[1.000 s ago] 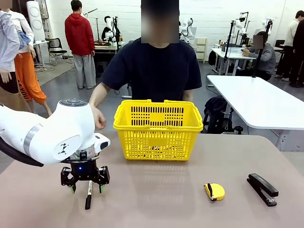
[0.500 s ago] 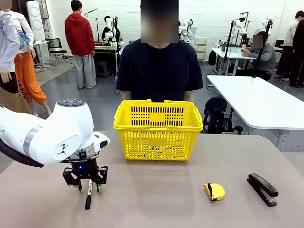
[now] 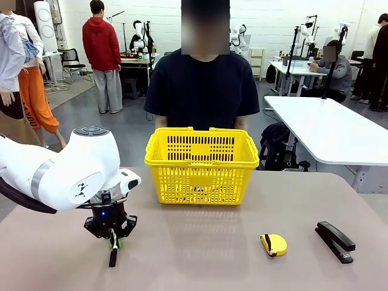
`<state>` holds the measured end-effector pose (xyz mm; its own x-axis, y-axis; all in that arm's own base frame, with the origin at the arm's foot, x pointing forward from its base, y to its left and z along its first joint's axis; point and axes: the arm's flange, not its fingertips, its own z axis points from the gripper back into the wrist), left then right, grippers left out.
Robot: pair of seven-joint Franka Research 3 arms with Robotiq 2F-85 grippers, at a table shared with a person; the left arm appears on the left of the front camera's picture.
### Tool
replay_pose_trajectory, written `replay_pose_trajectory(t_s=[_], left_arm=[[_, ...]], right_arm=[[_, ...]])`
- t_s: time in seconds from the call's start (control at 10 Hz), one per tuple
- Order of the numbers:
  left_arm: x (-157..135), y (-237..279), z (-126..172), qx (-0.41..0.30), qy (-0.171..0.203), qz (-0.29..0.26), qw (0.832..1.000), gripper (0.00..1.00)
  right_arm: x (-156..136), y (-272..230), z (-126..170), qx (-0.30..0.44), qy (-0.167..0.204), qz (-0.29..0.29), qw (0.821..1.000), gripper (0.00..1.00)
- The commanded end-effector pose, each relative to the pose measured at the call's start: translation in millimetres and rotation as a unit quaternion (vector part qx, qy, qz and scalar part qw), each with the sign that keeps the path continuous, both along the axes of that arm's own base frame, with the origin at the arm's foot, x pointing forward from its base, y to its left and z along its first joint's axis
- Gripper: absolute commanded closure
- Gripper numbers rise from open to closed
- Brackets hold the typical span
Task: Place the items the person wants into the basket.
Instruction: Pick up the item the person points to and place it in the Market Basket.
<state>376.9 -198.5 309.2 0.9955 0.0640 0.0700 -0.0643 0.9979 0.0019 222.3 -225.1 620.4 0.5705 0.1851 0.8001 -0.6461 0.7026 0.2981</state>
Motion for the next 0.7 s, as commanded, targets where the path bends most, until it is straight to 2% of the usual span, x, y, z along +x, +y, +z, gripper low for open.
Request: replay_pose_trajectory(t_s=[0.0, 0.2, 0.3, 0.4, 0.6], left_arm=[[0, 2, -4, -0.009, 0.011, -0.002, 1.000, 1.00], [-1, 3, 0, -0.013, 0.010, -0.004, 1.000, 1.00], [2, 8, 14, -0.024, 0.011, -0.015, 1.000, 1.00], [0, 12, 38, -0.022, 0.041, -0.028, 0.999, 0.94], [-20, 34, 122, -0.042, 0.026, -0.066, 0.997, 0.94]], right_arm=[[3, 0, 1, 0.016, -0.014, 0.007, 1.000, 0.00], [3, 0, 1, 0.016, -0.014, 0.007, 1.000, 0.00], [3, 0, 1, 0.016, -0.014, 0.007, 1.000, 0.00], [3, 0, 1, 0.016, -0.014, 0.007, 1.000, 0.00], [3, 0, 1, 0.016, -0.014, 0.007, 1.000, 0.00]])
